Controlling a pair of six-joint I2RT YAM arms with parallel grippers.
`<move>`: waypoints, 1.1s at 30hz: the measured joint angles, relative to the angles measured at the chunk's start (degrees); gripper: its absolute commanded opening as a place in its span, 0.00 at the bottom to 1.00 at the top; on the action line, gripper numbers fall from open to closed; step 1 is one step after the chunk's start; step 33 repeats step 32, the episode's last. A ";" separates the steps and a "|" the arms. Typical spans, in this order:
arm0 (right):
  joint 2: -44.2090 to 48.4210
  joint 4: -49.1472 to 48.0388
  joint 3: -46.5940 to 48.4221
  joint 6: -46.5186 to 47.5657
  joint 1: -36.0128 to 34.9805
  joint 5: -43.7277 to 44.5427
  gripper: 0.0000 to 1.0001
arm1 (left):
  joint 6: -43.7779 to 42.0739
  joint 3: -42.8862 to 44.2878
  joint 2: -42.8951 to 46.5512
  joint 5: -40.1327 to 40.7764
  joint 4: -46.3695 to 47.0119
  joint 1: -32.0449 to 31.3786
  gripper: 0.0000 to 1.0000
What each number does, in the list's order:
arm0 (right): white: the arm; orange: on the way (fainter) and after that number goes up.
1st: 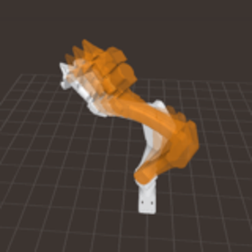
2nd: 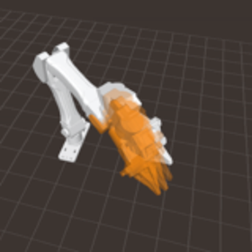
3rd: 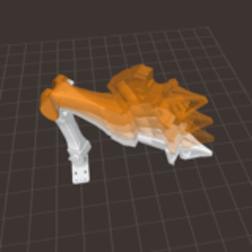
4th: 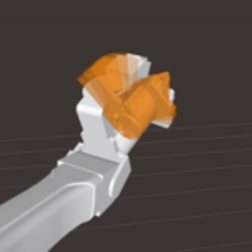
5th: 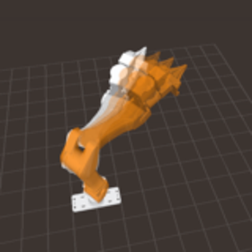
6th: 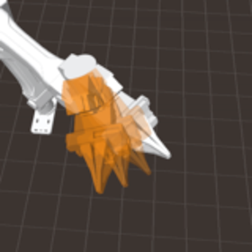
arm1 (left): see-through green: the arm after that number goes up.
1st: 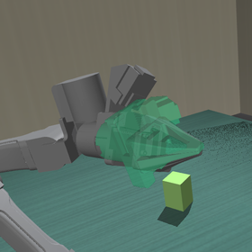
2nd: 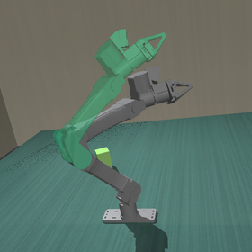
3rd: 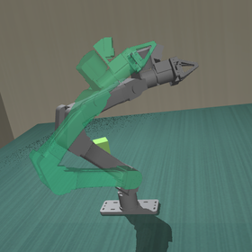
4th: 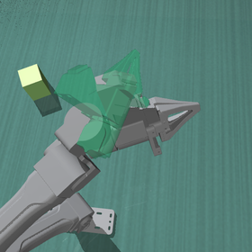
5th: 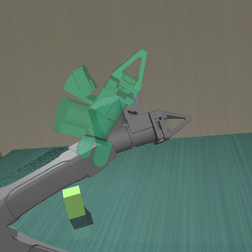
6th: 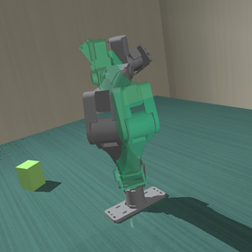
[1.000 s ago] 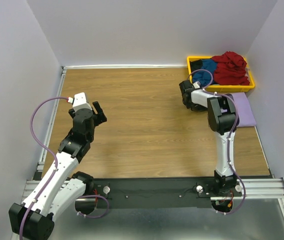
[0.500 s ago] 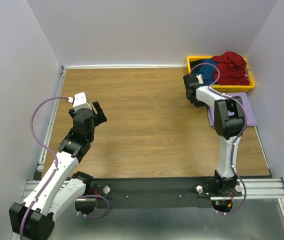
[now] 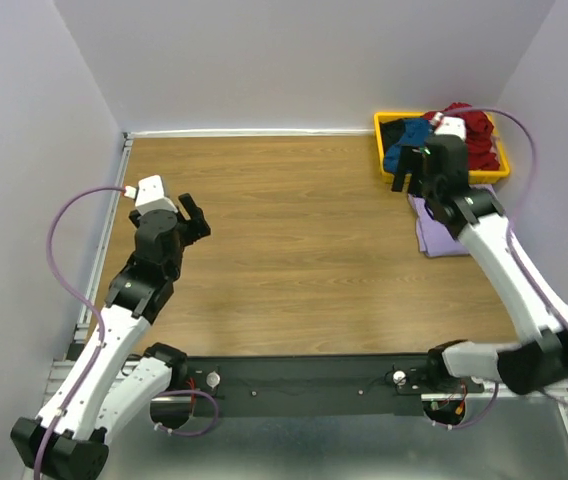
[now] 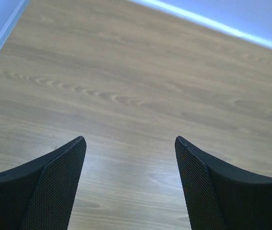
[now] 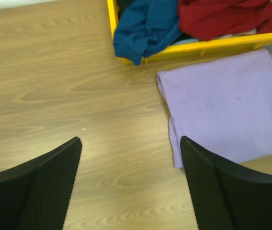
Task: Fold and stack the t-shirts
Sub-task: Reset both grippers
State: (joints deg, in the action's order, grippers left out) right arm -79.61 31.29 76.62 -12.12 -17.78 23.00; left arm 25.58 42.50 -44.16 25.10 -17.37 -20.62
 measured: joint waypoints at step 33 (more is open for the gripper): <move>61.88 3.98 -22.05 -10.36 0.15 0.20 1.00 | 2.10 8.04 27.98 7.37 -10.12 -0.13 0.83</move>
